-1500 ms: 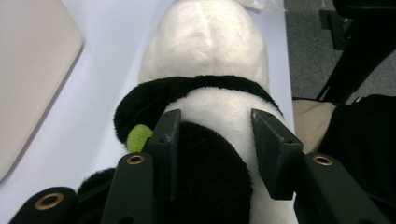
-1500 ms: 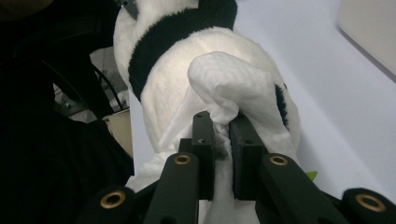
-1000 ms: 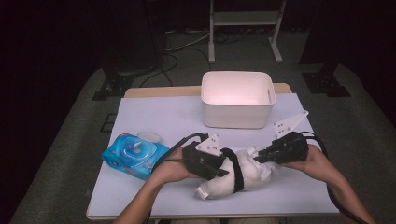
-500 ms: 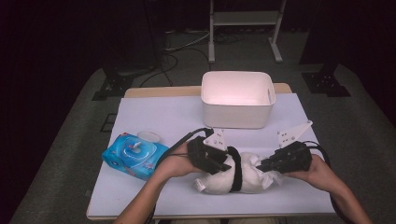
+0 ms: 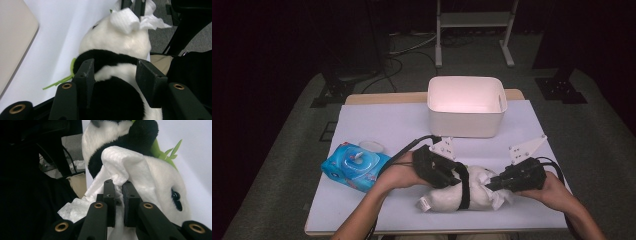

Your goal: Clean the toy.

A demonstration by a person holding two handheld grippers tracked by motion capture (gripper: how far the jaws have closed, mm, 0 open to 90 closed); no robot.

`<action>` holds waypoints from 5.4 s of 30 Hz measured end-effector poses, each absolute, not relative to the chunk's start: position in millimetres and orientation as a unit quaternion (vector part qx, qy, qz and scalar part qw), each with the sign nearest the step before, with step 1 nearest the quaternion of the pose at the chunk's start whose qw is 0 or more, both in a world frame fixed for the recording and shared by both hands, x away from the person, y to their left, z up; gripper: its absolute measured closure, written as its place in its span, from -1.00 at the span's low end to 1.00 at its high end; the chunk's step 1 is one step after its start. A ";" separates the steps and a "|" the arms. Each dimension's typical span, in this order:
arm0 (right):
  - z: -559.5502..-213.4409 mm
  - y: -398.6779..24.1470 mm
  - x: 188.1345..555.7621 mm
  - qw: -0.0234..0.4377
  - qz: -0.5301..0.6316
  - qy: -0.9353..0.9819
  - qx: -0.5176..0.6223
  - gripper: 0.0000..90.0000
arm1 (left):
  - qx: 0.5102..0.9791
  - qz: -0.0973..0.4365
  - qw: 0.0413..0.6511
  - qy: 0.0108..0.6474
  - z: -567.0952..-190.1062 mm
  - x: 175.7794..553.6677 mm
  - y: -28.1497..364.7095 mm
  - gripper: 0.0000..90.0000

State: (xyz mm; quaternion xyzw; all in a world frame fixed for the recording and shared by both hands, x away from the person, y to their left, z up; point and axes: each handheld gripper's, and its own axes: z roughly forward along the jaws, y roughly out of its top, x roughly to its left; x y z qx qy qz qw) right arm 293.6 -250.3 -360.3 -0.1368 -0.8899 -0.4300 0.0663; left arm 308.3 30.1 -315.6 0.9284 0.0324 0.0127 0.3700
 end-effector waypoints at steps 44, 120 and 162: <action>-350.9 -246.3 321.6 0.051 -0.442 -0.884 -0.144 0.80 | 0.945 0.034 0.325 0.010 -305.3 343.5 8.9 0.61; -355.6 -237.3 300.7 0.036 -0.415 -0.902 -0.110 0.77 | 0.949 0.024 0.313 0.017 -336.0 323.7 4.4 0.62; -359.0 -236.7 315.3 0.014 -0.409 -0.902 -0.136 0.79 | 0.941 0.044 0.334 -0.005 -334.4 310.5 11.7 0.56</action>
